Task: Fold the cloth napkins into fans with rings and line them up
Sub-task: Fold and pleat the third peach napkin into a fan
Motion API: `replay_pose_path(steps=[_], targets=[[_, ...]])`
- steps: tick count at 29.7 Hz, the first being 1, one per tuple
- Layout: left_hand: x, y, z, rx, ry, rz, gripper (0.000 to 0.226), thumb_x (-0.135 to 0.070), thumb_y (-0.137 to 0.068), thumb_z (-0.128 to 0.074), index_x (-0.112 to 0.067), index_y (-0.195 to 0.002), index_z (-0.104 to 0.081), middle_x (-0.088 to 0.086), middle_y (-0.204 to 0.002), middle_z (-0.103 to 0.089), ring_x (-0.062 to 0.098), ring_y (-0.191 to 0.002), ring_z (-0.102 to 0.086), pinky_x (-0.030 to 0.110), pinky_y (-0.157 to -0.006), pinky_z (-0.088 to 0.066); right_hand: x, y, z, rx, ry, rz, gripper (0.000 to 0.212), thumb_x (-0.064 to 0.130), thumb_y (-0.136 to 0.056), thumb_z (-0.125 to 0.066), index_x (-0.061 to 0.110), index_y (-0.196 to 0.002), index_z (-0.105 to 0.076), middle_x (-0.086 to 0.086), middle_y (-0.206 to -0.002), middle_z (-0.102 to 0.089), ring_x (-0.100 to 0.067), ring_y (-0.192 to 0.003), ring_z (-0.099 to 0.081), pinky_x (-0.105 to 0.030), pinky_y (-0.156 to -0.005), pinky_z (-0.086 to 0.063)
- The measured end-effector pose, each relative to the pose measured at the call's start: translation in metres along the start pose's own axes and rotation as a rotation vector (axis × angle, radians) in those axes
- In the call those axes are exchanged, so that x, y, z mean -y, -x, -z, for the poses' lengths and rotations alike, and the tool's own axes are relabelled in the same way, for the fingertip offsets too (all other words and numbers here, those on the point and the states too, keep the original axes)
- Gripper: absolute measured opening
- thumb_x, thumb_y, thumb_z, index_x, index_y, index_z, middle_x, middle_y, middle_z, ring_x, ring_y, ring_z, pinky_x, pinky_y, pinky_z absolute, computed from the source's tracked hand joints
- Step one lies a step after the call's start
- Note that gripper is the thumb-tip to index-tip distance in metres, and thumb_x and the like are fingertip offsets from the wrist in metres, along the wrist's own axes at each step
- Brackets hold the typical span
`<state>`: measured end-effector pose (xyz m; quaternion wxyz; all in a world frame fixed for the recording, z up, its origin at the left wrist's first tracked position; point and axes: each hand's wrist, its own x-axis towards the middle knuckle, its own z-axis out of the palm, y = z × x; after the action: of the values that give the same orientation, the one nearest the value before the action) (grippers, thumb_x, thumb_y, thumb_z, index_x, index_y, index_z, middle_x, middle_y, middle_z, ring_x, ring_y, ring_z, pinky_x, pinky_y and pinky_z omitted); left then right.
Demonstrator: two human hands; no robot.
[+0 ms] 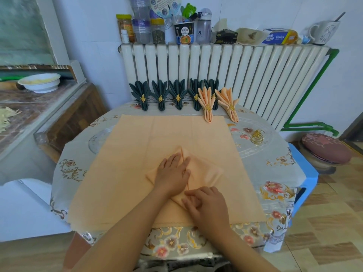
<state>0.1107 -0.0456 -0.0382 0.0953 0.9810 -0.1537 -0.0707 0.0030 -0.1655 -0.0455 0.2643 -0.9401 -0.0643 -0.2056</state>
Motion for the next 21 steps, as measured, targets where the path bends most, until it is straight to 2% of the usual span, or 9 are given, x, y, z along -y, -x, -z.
replay_pose_path(steps=[3, 6, 7, 11, 13, 16, 18, 19, 21], targets=[[0.001, -0.002, 0.005, 0.008, 0.028, 0.013, 0.052, -0.043, -0.101, -0.023, -0.035, -0.151, -0.014, 0.0, -0.161, -0.005, 0.015, -0.147, -0.001, 0.037, -0.117, -0.001, 0.006, 0.003, 0.004, 0.055, 0.11, 0.068, 0.033, 0.059, -0.074, -0.05, 0.037, -0.081, -0.074, 0.017, -0.077, -0.066, -0.011, -0.069, -0.058, -0.027, -0.06, -0.047], [-0.001, -0.003, 0.011, -0.019, 0.008, 0.001, 0.052, -0.044, -0.098, -0.029, -0.036, -0.149, -0.024, 0.002, -0.159, -0.015, 0.02, -0.144, -0.011, 0.041, -0.112, -0.012, 0.004, 0.002, 0.007, 0.085, 0.227, 0.147, 0.021, 0.052, -0.067, -0.058, 0.039, -0.071, -0.074, 0.015, -0.071, -0.067, -0.012, -0.064, -0.06, -0.028, -0.054, -0.048], [-0.001, -0.003, 0.013, -0.022, -0.001, -0.002, 0.051, -0.045, -0.098, -0.031, -0.035, -0.148, -0.027, 0.002, -0.157, -0.019, 0.022, -0.142, -0.015, 0.042, -0.111, -0.014, 0.002, 0.002, 0.007, 0.097, 0.252, 0.187, 0.017, 0.047, -0.067, -0.059, 0.038, -0.067, -0.073, 0.013, -0.065, -0.066, -0.013, -0.059, -0.059, -0.027, -0.051, -0.048], [0.001, -0.005, 0.017, -0.092, -0.075, 0.008, 0.046, -0.047, -0.097, -0.032, -0.033, -0.14, -0.041, 0.005, -0.142, -0.036, 0.025, -0.13, -0.029, 0.041, -0.104, -0.022, -0.016, -0.006, 0.014, 0.157, 0.351, 0.259, 0.026, 0.033, -0.066, -0.045, 0.025, -0.049, -0.064, 0.007, -0.045, -0.056, -0.015, -0.044, -0.054, -0.021, -0.044, -0.04], [0.005, -0.003, 0.017, -0.165, -0.156, -0.008, 0.043, -0.047, -0.097, -0.031, -0.03, -0.131, -0.052, 0.005, -0.13, -0.043, 0.025, -0.121, -0.035, 0.039, -0.098, -0.025, -0.031, -0.009, 0.028, 0.175, 0.375, 0.261, 0.014, 0.03, -0.057, -0.054, 0.021, -0.046, -0.055, 0.005, -0.041, -0.051, -0.014, -0.04, -0.051, -0.019, -0.04, -0.035], [0.018, 0.002, 0.016, -0.286, -0.211, -0.141, 0.055, -0.049, -0.086, -0.022, -0.026, -0.106, -0.067, 0.003, -0.117, -0.05, 0.025, -0.112, -0.042, 0.035, -0.089, -0.023, -0.064, -0.018, 0.055, 0.216, 0.35, 0.232, 0.011, 0.024, -0.053, -0.058, 0.019, -0.052, -0.048, 0.004, -0.044, -0.049, -0.015, -0.04, -0.05, -0.019, -0.038, -0.029], [0.023, 0.007, 0.015, -0.347, -0.171, -0.26, 0.048, -0.044, -0.079, -0.029, -0.021, -0.082, -0.071, 0.007, -0.114, -0.059, 0.027, -0.11, -0.051, 0.035, -0.088, -0.024, -0.091, -0.027, 0.068, 0.285, 0.331, 0.17, 0.007, 0.021, -0.063, -0.054, 0.016, -0.06, -0.051, 0.002, -0.053, -0.053, -0.019, -0.049, -0.054, -0.022, -0.043, -0.029], [0.025, 0.008, 0.014, -0.359, -0.153, -0.318, 0.042, -0.04, -0.08, -0.034, -0.018, -0.076, -0.069, 0.009, -0.115, -0.063, 0.027, -0.113, -0.053, 0.036, -0.094, -0.026, -0.102, -0.032, 0.073, 0.3, 0.334, 0.13, 0.007, 0.02, -0.069, -0.053, 0.014, -0.065, -0.053, 0.001, -0.059, -0.056, -0.022, -0.056, -0.056, -0.024, -0.046, -0.03], [0.026, 0.012, 0.009, -0.292, -0.056, -0.373, 0.037, -0.035, -0.087, -0.038, -0.015, -0.091, -0.069, 0.007, -0.125, -0.061, 0.023, -0.121, -0.052, 0.035, -0.106, -0.026, -0.113, -0.042, 0.079, 0.33, 0.328, 0.038, 0.007, 0.017, -0.081, -0.052, 0.013, -0.08, -0.058, -0.003, -0.074, -0.063, -0.025, -0.071, -0.058, -0.03, -0.055, -0.038]])
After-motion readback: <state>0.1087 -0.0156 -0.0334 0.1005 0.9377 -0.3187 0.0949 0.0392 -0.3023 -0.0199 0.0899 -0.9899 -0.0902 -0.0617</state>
